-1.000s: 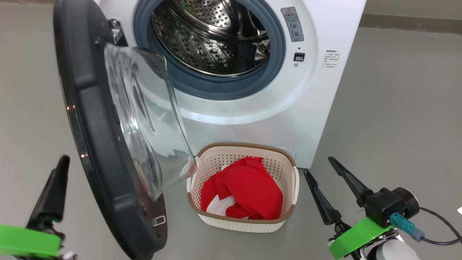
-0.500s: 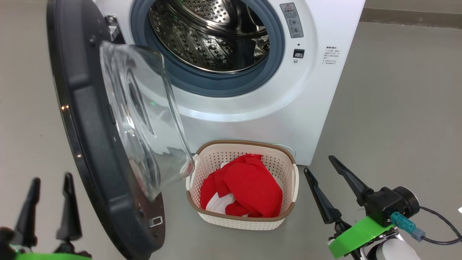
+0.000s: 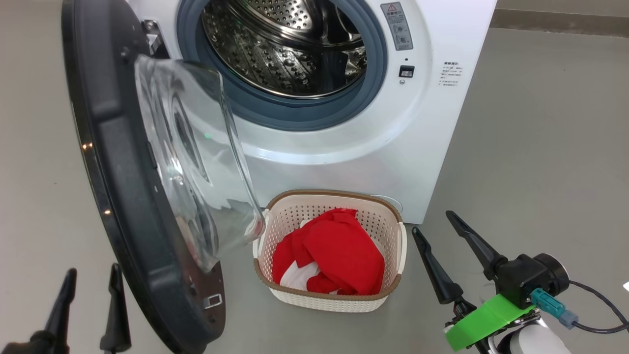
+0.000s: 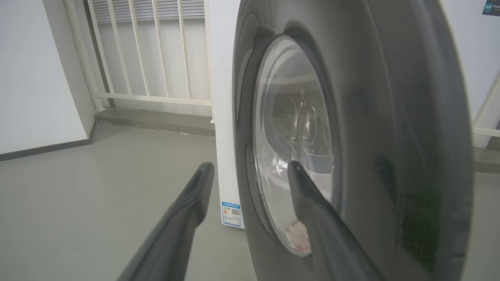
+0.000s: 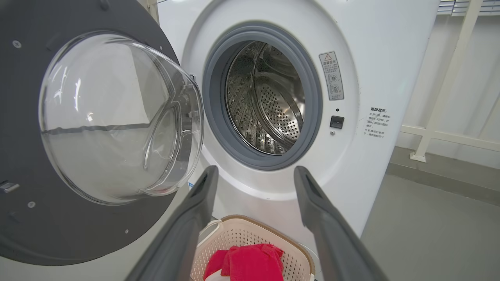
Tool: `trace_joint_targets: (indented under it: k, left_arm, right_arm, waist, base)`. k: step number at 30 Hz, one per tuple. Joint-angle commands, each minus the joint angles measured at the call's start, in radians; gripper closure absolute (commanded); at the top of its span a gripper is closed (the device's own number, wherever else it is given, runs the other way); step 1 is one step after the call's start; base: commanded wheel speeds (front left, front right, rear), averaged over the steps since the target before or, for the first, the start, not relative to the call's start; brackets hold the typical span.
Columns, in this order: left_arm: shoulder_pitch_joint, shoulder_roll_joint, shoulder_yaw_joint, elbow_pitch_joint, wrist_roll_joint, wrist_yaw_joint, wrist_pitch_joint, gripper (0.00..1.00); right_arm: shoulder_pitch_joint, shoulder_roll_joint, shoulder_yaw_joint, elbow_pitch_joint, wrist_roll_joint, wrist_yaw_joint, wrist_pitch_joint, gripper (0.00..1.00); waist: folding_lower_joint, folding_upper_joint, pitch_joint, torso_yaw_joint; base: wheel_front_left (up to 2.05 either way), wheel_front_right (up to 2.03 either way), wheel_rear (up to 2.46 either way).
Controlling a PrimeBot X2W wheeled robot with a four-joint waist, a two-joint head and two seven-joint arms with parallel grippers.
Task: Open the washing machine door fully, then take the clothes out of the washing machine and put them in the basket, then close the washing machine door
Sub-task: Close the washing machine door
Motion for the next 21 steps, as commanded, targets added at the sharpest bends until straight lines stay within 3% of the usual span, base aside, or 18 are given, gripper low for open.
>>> trace_joint_targets:
  k: [1, 21]
  left_arm:
    - [-0.012, 0.011, 0.035, -0.016, 0.01, 0.008, -0.014, 0.0]
    - [0.039, -0.086, 0.068, -0.003, 0.055, -0.005, -0.021, 0.0]
  right_arm:
    - [-0.027, 0.001, 0.015, -0.028, 0.01, 0.005, -0.006, 0.0]
    - [-0.006, 0.003, 0.015, -0.032, 0.012, 0.005, -0.006, 0.0]
  waist:
    - [0.0, 0.0, 0.0, 0.0]
    - [0.0, 0.0, -0.032, -0.002]
  base:
    - [0.0, 0.0, 0.0]
    - [0.0, 0.0, 0.0]
